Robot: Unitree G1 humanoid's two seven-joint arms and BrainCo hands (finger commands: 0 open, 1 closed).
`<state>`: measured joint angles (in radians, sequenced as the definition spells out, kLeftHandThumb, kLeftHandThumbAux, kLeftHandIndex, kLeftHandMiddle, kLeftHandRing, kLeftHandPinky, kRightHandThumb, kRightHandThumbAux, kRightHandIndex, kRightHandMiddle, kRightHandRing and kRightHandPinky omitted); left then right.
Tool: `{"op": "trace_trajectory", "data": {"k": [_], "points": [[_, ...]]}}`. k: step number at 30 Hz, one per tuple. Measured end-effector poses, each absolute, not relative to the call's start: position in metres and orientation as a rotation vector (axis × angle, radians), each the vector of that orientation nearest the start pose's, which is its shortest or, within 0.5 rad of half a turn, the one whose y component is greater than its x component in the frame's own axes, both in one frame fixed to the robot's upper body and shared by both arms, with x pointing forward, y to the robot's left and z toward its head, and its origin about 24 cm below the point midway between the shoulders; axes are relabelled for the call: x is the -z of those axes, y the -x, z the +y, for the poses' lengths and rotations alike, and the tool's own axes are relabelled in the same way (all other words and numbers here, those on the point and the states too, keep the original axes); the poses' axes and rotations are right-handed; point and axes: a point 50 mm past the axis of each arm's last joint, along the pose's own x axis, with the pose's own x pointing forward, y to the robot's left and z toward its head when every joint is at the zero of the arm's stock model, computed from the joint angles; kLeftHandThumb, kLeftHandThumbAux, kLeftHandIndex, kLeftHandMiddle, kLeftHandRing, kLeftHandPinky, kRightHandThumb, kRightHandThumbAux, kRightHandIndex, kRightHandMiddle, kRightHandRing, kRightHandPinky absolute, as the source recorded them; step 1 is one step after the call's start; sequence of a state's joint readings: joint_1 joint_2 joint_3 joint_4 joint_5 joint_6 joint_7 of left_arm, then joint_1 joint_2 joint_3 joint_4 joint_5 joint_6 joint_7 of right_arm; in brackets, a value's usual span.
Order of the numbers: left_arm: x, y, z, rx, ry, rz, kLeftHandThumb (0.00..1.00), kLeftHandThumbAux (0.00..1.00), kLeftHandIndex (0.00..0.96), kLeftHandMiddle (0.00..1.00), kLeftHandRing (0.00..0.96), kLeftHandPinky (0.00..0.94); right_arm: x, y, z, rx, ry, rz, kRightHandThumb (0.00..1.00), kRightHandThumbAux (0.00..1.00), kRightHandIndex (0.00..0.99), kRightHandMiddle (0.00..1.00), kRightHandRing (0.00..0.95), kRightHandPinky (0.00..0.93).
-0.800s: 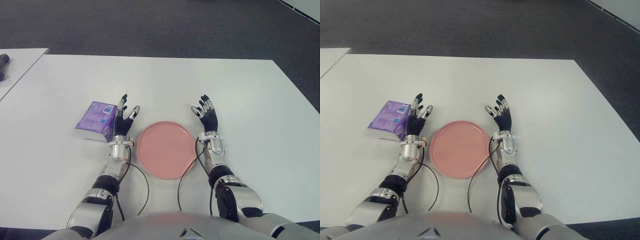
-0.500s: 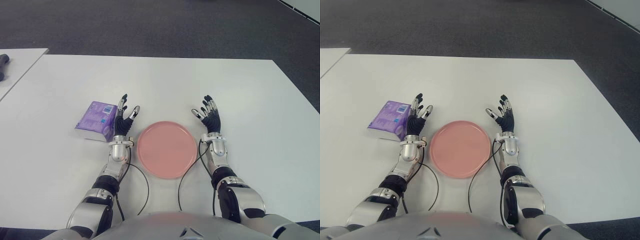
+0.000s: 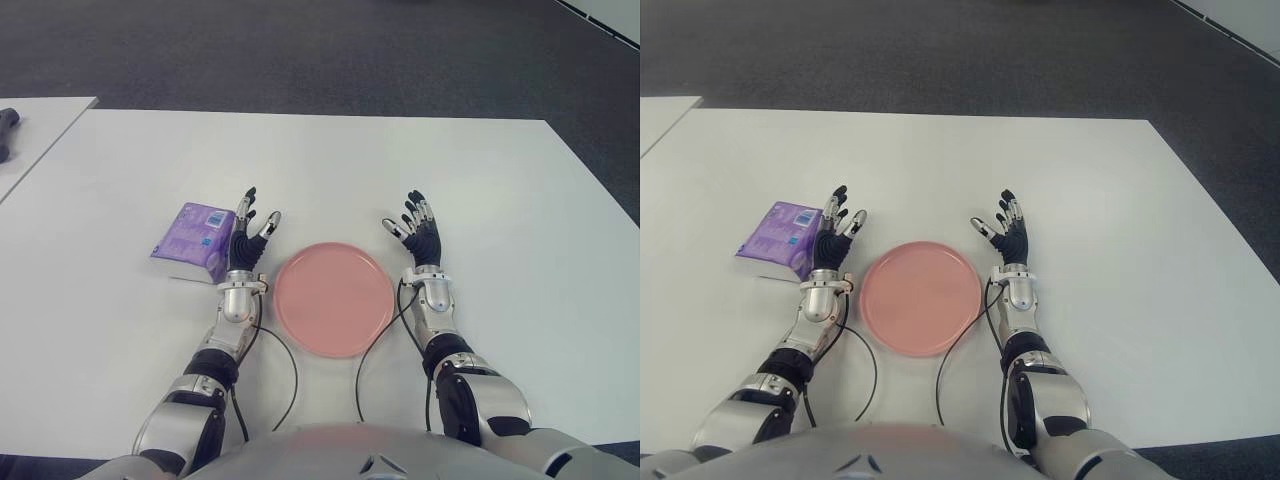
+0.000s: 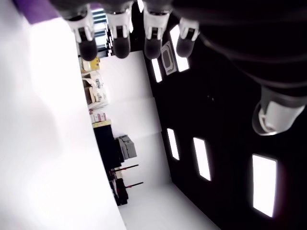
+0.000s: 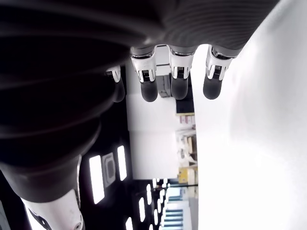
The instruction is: Put the tissue paper into the plate.
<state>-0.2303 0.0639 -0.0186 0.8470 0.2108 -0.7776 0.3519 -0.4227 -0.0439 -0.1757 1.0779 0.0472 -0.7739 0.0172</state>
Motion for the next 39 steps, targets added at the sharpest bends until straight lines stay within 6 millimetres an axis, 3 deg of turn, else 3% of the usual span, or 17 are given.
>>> {"op": "trace_trajectory", "data": {"k": [18,22,29,39], "points": [[0.003,-0.270,0.152,-0.102,-0.214,-0.199,0.000,0.467,0.000,0.000,0.000,0.000,0.008,-0.296,-0.166,0.078,-0.035,-0.114,0.080,0.783,0.006,0.000,0.000,0.018],[-0.018,-0.276,0.154,-0.047,-0.242,-0.256,0.004,0.469,0.000,0.000,0.000,0.000,0.006,-0.297,-0.166,0.077,-0.034,-0.122,0.080,0.783,0.006,0.000,0.000,0.018],[-0.073,-0.286,0.166,0.008,-0.350,-0.402,0.043,0.422,0.000,0.000,0.000,0.000,0.004,-0.298,-0.166,0.077,-0.034,-0.129,0.080,0.783,0.006,0.000,0.000,0.018],[-0.144,-0.279,0.174,0.057,-0.669,-0.489,0.045,0.354,0.000,0.000,0.000,0.000,0.004,-0.299,-0.166,0.080,-0.034,-0.129,0.080,0.783,0.006,0.000,0.000,0.018]]}}
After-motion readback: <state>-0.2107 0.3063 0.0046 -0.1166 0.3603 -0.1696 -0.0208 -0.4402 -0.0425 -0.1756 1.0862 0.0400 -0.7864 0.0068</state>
